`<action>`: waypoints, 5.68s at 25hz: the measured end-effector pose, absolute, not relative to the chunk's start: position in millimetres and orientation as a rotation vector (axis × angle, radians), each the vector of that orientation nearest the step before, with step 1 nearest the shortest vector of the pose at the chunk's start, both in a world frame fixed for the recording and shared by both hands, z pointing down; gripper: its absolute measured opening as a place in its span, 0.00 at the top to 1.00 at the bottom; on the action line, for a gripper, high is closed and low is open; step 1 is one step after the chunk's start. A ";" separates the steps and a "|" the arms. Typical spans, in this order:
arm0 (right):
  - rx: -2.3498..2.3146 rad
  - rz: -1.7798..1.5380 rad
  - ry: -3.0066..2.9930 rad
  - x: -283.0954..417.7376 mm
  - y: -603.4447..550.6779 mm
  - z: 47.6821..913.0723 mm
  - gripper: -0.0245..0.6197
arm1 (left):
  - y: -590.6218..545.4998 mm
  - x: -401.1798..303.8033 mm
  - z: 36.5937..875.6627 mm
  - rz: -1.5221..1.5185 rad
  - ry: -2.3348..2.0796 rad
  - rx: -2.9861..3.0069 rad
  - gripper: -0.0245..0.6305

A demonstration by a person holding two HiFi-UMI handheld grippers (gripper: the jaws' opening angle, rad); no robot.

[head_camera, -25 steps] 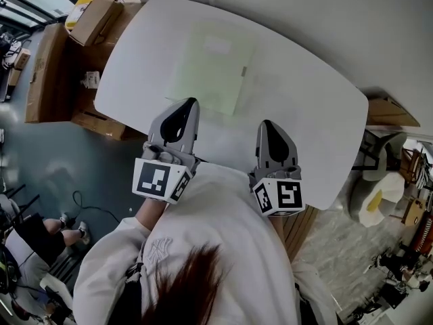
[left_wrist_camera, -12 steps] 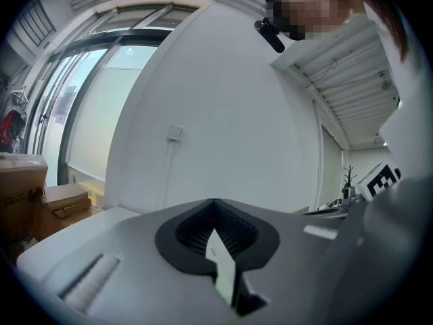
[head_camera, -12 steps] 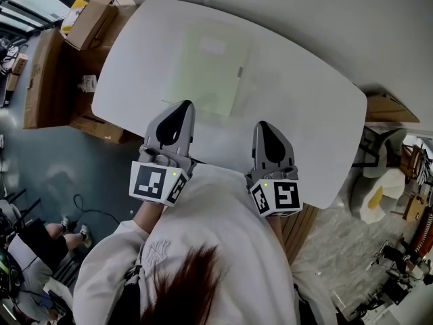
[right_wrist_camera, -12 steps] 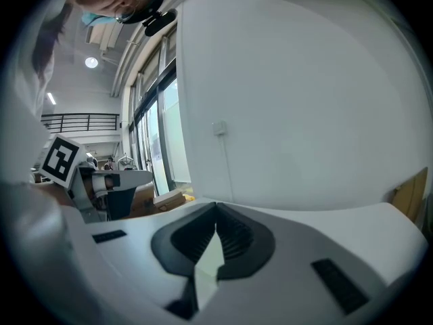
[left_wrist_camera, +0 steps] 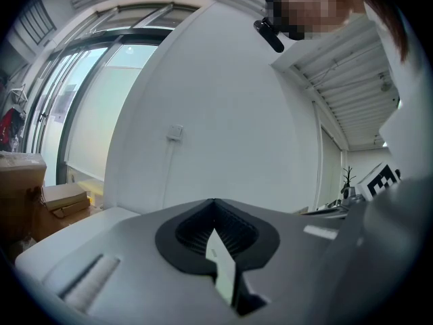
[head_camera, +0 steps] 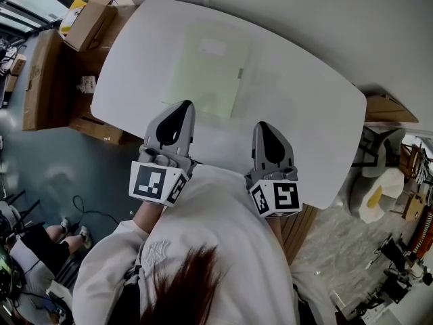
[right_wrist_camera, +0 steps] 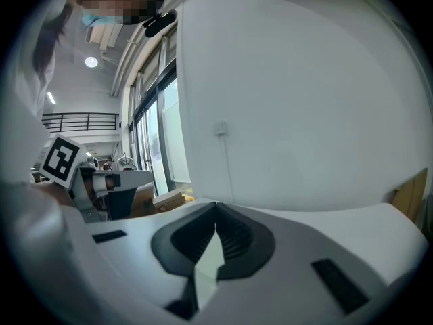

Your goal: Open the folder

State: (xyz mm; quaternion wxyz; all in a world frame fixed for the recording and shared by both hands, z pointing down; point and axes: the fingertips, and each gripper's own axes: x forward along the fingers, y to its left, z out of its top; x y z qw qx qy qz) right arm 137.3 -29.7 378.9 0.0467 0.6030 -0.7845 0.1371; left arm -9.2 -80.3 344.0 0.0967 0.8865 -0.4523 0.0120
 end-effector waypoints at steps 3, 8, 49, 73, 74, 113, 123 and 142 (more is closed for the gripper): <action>1.845 0.422 -2.389 138.2 -30.0 379.1 0.95 | -81.2 -9.1 344.9 0.039 -1.336 2.624 0.95; 1.847 0.425 -2.387 138.6 -30.7 379.1 0.95 | -81.2 -7.5 345.2 0.040 -1.330 2.624 0.95; 1.843 0.441 -2.380 138.4 -35.3 384.2 0.95 | -84.8 -7.8 355.5 0.071 -1.330 2.604 0.95; 1.646 0.573 -2.332 137.8 -85.7 497.6 0.95 | -88.4 21.0 410.5 0.355 -1.220 2.637 0.95; 1.631 0.576 -2.328 137.1 -88.1 503.7 0.95 | -88.6 23.2 411.5 0.364 -1.213 2.639 0.95; 1.446 0.736 -2.268 114.9 -102.3 573.0 0.95 | -50.0 76.5 587.2 1.806 -0.455 2.921 0.80; 1.463 0.740 -2.251 119.6 -96.9 569.3 0.95 | -59.3 75.5 601.4 2.042 -0.468 2.946 0.78; 1.297 0.562 -2.234 107.3 -79.8 581.5 0.95 | -65.3 75.8 570.7 1.853 -0.637 2.956 0.76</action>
